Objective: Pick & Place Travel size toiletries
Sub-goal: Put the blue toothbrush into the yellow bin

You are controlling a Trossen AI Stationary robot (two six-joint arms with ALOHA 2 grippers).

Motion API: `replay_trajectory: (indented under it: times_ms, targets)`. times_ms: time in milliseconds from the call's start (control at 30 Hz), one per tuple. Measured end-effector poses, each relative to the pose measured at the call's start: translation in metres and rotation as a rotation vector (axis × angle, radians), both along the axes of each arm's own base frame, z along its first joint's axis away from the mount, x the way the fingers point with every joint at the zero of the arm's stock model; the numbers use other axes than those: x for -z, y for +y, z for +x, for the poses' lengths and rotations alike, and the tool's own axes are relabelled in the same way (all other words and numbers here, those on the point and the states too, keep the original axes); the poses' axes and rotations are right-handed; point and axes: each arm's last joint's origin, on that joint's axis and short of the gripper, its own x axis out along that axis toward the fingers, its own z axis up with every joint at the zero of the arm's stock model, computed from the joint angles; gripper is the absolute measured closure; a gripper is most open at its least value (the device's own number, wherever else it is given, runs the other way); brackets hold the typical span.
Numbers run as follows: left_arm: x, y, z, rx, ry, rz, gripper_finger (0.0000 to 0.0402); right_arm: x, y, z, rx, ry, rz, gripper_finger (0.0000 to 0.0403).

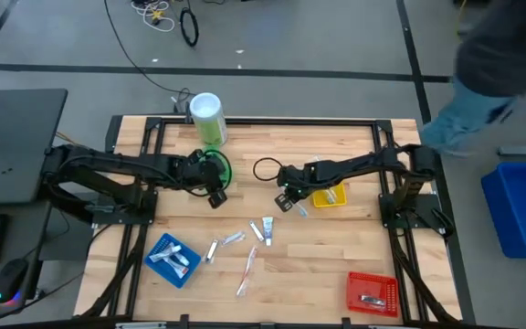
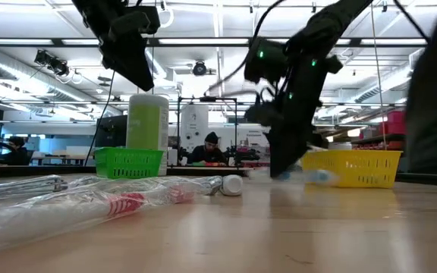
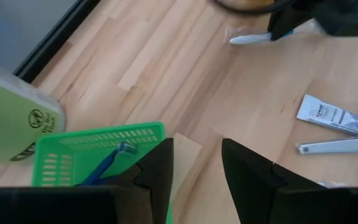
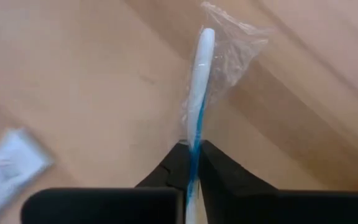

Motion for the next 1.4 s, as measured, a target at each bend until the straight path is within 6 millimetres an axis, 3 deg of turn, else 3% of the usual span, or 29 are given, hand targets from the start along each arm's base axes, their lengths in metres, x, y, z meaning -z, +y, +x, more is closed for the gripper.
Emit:
replay_trajectory:
  times_ms: [233, 433, 567, 733, 1000, 1233, 1400]
  targets:
    - [0.033, -0.01, 0.002, 0.067, -0.072, -0.014, 0.0259, -0.062, 0.008, -0.015, -0.086, -0.181, -0.055, 0.0379]
    - [0.058, -0.022, 0.006, 0.155, -0.297, -0.124, 0.0259, -0.116, 0.015, -0.064, -0.025, -0.147, -0.287, 0.0379]
    - [0.066, -0.029, 0.005, 0.199, -0.462, -0.175, 0.0259, -0.131, 0.017, -0.093, 0.068, -0.076, -0.414, 0.0378]
    - [0.071, -0.04, 0.0, 0.234, -0.578, -0.191, 0.0259, -0.112, 0.019, -0.102, 0.113, -0.05, -0.433, 0.0378]
    - [0.068, -0.055, -0.002, 0.26, -0.603, -0.099, 0.0267, -0.065, 0.013, -0.099, 0.142, -0.185, -0.539, 0.0377]
    - [0.069, -0.06, -0.004, 0.263, -0.589, -0.091, 0.0276, -0.029, 0.014, -0.113, 0.072, -0.146, -0.481, 0.0377]
    - [0.069, -0.064, -0.005, 0.282, -0.585, -0.093, 0.0273, -0.02, 0.015, -0.119, 0.052, -0.124, -0.449, 0.0363]
